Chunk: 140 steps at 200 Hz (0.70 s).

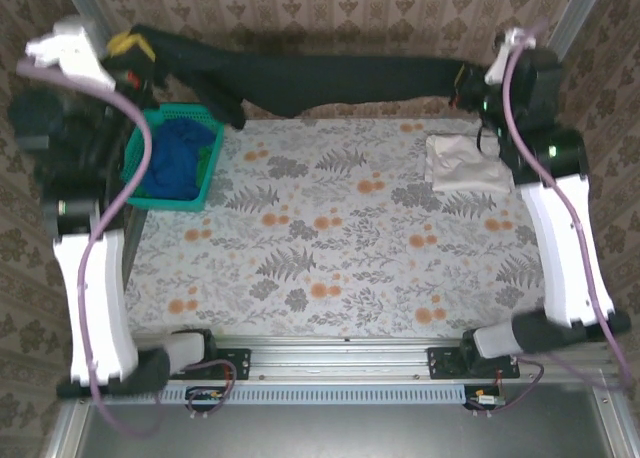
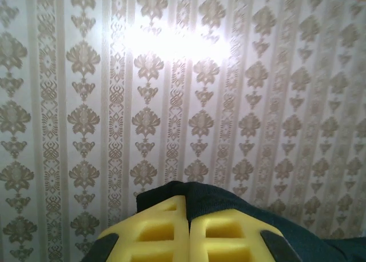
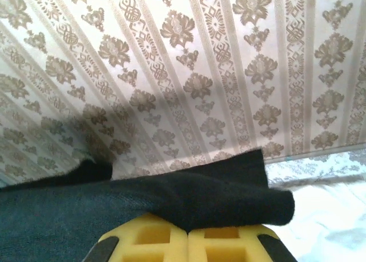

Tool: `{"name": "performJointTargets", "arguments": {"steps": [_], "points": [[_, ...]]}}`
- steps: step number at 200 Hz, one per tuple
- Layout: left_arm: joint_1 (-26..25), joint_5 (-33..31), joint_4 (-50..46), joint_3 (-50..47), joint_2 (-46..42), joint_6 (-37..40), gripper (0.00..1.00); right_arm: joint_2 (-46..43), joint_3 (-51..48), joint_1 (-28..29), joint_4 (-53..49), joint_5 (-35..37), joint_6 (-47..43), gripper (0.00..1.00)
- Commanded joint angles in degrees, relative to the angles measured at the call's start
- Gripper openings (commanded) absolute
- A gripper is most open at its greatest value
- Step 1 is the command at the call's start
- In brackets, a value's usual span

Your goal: Fold and stack the t-shirts

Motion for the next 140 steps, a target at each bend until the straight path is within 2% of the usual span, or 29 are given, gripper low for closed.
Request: {"name": "performJointTargets", "arguments": {"steps": [1,23,37,50,79,89,100,104,114,118,130,140], "points": [[0.0,-0.4,9.1,-18.1,-9.3,-2.1,0.0,-8.6,-18.7,-0.7,7.1,-0.5,1.9,0.0],[-1.8,0.6,8.1,-39.1,-20.3,-7.7,0.0,-16.9,-41.1,-0.8,10.8,-3.5,5.4,0.0],[-3.7,1.2,6.0,-52.0,-26.2,-11.5,0.0,-19.2,-50.2,-0.9,9.8,-3.5,7.4,0.0],[-6.0,1.6,2.2,-61.2,-30.8,-11.4,0.0,-21.0,-56.8,-1.0,8.6,-4.0,7.9,0.0],[-9.3,-0.8,-13.5,-70.7,-39.6,-11.3,0.0,-23.2,-60.4,-1.0,-2.0,-1.1,8.9,0.0],[-12.1,-4.8,-15.3,-72.7,-42.3,-14.6,0.0,-24.6,-59.5,-1.0,-5.4,0.2,9.5,0.1],[-14.7,-5.6,-14.7,-73.6,-44.0,-15.0,0.0,-26.3,-58.4,-1.0,-7.6,0.1,9.7,0.13],[-15.3,-7.2,-15.2,-73.6,-44.2,-16.0,0.0,-26.8,-57.9,-1.0,-8.2,-0.3,9.9,0.17],[-16.0,-9.8,-16.6,-73.5,-44.4,-16.3,0.25,-27.2,-56.7,-1.0,-8.9,-2.0,9.1,0.38],[-16.0,-10.2,-16.9,-73.4,-44.3,-16.0,0.34,-27.2,-56.0,-1.0,-9.2,-2.3,8.9,0.43],[-16.1,-12.4,-18.0,-72.8,-43.5,-15.6,0.56,-26.0,-53.6,-0.8,-10.2,-2.4,8.6,0.44],[-16.0,-12.6,-17.5,-72.1,-42.4,-14.5,0.6,-25.1,-52.2,-0.5,-9.9,-3.6,8.4,0.45]]}}
